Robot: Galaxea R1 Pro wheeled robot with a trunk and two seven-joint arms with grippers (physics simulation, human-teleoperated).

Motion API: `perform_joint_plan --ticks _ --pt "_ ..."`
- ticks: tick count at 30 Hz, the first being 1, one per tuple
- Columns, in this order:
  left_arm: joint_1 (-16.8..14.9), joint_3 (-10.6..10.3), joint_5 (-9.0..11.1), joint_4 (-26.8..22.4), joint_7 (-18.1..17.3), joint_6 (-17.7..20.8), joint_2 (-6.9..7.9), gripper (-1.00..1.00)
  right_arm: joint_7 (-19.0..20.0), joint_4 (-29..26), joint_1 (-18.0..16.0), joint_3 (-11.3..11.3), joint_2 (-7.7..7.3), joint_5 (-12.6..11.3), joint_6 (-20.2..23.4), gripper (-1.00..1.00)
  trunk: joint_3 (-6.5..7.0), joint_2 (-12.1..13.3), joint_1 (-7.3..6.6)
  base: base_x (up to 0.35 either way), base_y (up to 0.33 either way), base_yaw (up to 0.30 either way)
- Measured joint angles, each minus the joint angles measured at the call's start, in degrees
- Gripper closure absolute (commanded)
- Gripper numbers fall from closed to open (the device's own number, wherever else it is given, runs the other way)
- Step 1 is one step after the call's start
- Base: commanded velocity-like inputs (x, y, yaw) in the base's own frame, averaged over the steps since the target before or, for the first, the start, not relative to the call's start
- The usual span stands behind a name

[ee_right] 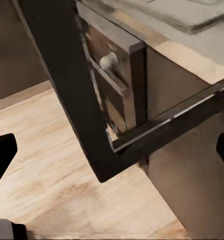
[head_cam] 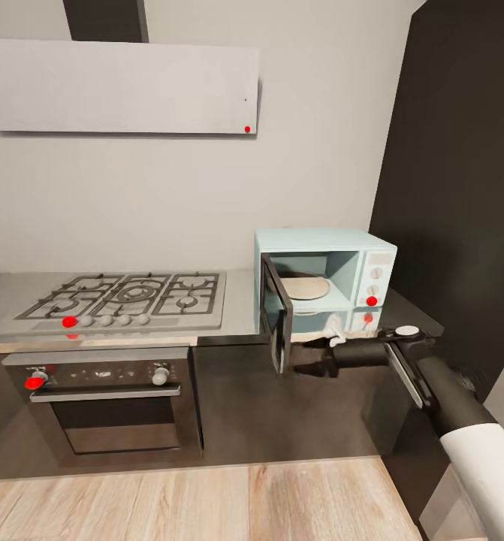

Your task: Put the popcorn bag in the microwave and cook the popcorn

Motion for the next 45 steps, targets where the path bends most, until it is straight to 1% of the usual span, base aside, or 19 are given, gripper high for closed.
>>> perform_joint_plan --ticks 3,5,16,17,18,19,20,21,23,27,29,30,32,33,34,37,39,43,45 --pt "0.0 0.0 0.0 0.0 0.0 0.0 0.00 -1.00 -0.7 3.7 0.0 -0.5 -2.58 0.0 -2.6 -1.00 0.00 0.0 0.00 0.000 0.000 0.000" --pt "0.0 0.0 0.0 0.0 0.0 0.0 0.00 -1.00 -2.1 5.6 0.0 -2.7 -3.04 0.0 -4.4 -1.00 0.00 0.0 0.00 0.000 0.000 0.000" --pt "0.0 0.0 0.0 0.0 0.0 0.0 -0.08 -1.00 -11.1 6.2 0.0 -4.7 -2.61 -0.1 -4.2 -1.00 0.00 0.0 0.00 0.000 0.000 0.000" --pt "0.0 0.0 0.0 0.0 0.0 0.0 -0.08 -1.00 -14.0 6.3 0.0 -6.7 -2.34 -0.1 -4.3 -1.00 0.00 0.0 0.00 0.000 0.000 0.000" --pt "0.0 0.0 0.0 0.0 0.0 0.0 -0.09 -1.00 -18.1 7.3 0.0 -7.4 -2.19 -0.2 -4.4 -1.00 0.00 0.0 0.00 0.000 0.000 0.000" --pt "0.0 0.0 0.0 0.0 0.0 -0.1 -0.13 -1.00 -23.9 10.1 0.0 -7.8 -2.12 -0.2 -4.5 -1.00 0.00 0.0 0.00 0.000 0.000 0.000" --pt "0.0 0.0 0.0 0.0 0.0 -0.1 -0.15 -1.00 -27.1 12.0 0.0 -7.9 -2.08 -0.3 -4.4 -1.00 0.00 0.0 0.00 0.000 0.000 0.000" --pt "0.0 0.0 0.0 0.0 0.0 -0.1 -0.22 -1.00 -32.1 17.0 0.0 -8.1 -2.11 -0.1 -4.3 -1.00 -0.01 0.0 0.00 0.000 0.000 0.000" --pt "0.0 0.0 0.0 0.0 0.0 -0.1 -0.25 -1.00 -34.3 25.0 0.0 -8.2 -2.35 0.0 -4.3 -1.00 -0.01 0.0 0.00 0.000 0.000 0.000" --pt "0.0 0.0 0.0 0.1 0.0 -0.1 -0.26 -1.00 -40.9 48.5 0.0 -7.9 -2.58 0.6 -6.0 -1.00 -0.01 0.0 0.00 0.000 0.000 0.000" --pt "0.0 0.0 0.0 0.1 0.0 -0.1 -0.26 -1.00 -44.0 61.1 0.1 -7.7 -2.22 2.4 -12.9 -1.00 -0.02 0.0 0.00 0.000 0.000 0.000" --pt "0.0 0.0 0.0 0.1 0.0 -0.1 -0.26 -1.00 -44.7 64.1 0.1 -7.8 -2.16 2.9 -15.7 -1.00 -0.01 0.0 0.00 0.000 0.000 0.000" --pt "0.0 0.0 0.1 0.1 0.1 -0.1 -0.26 -1.00 -46.2 67.0 3.3 -7.7 -2.10 3.6 -19.6 -1.00 -0.02 0.0 0.00 0.000 0.000 0.000" --pt "0.0 0.0 0.1 0.1 0.1 -0.1 -0.26 -1.00 -47.6 67.7 7.1 -8.2 -2.05 3.5 -21.1 -1.00 0.00 0.0 0.00 0.000 0.000 0.000" --pt "0.0 0.0 0.1 0.1 0.1 0.0 -0.26 -1.00 -49.1 68.1 13.7 -7.9 -2.01 3.5 -22.2 -1.00 -0.01 0.0 0.00 0.000 0.000 0.000" --pt "0.0 0.1 0.1 0.1 0.2 0.0 -0.26 -1.00 -50.7 68.4 19.7 -8.0 -1.90 3.3 -27.0 -1.00 -0.01 0.0 0.00 0.000 0.000 0.000" --pt "0.0 0.2 0.2 0.1 0.3 -0.1 -0.26 -1.00 -52.6 68.4 26.7 -8.2 -0.59 2.9 -31.7 -1.00 -0.01 0.0 0.00 0.000 0.000 0.000" --pt "0.1 0.2 0.2 0.1 0.4 -0.1 -0.26 -1.00 -55.2 68.4 32.1 -8.4 0.99 2.0 -34.0 -1.00 -0.01 0.0 0.00 0.000 0.000 0.000" --pt "0.1 0.2 0.2 0.1 0.4 -0.1 -0.26 -1.00 -55.4 68.4 33.5 -8.4 1.42 1.9 -34.2 -1.00 -0.01 0.0 0.00 0.000 0.000 0.000"
